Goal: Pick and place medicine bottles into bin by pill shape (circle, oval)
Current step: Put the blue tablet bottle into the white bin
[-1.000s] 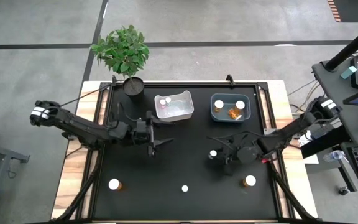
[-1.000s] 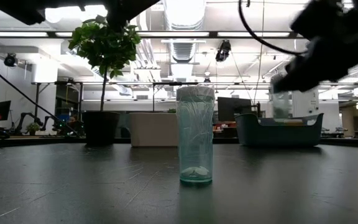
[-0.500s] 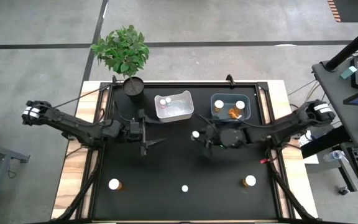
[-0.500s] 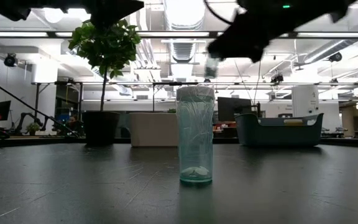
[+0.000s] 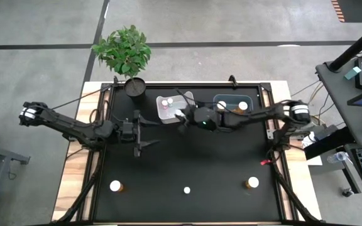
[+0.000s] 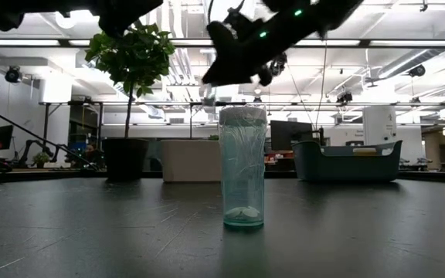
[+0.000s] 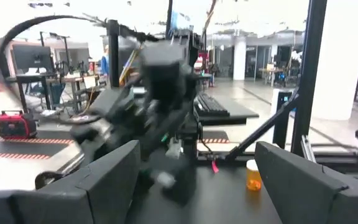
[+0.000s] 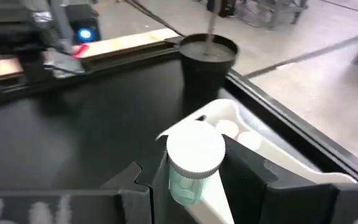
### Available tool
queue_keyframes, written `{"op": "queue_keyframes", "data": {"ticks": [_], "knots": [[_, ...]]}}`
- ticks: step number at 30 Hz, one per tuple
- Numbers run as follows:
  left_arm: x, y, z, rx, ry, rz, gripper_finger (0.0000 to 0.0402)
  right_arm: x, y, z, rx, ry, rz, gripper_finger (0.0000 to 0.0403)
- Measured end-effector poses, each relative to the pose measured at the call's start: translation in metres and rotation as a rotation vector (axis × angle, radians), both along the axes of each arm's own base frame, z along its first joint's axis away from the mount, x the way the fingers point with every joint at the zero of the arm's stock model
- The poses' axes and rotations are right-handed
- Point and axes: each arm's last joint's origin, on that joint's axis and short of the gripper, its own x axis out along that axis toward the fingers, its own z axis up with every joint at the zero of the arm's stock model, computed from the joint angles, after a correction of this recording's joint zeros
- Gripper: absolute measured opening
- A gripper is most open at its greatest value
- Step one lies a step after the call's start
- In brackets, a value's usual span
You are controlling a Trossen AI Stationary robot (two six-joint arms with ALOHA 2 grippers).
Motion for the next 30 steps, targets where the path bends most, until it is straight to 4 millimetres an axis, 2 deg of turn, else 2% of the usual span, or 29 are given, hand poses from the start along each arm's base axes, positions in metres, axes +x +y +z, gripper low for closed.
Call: {"op": "queue_keyframes", "data": {"ticks": [7, 12, 17, 23, 30], "knots": [[-0.009, 0.001, -0.006, -0.063, -0.006, -0.027, 0.0302, 0.028, -0.045, -0.018, 0.023, 0.034, -0.116, 0.0116], [-0.01, -0.007, -0.015, -0.13, 0.009, -0.087, 0.0302, 0.032, -0.074, -0.036, 0.059, 0.064, -0.194, 0.0116], [-0.012, -0.015, -0.018, -0.149, -0.068, -0.139, 0.0302, 0.031, -0.097, -0.052, 0.095, 0.072, -0.257, 0.0116], [-0.013, -0.018, -0.018, -0.152, -0.077, -0.154, 0.0302, 0.032, -0.11, -0.066, 0.137, 0.059, -0.281, 0.0116], [-0.012, -0.018, -0.019, -0.149, -0.074, -0.152, 0.0302, 0.034, -0.114, -0.085, 0.163, 0.075, -0.3, 0.0116]]}}
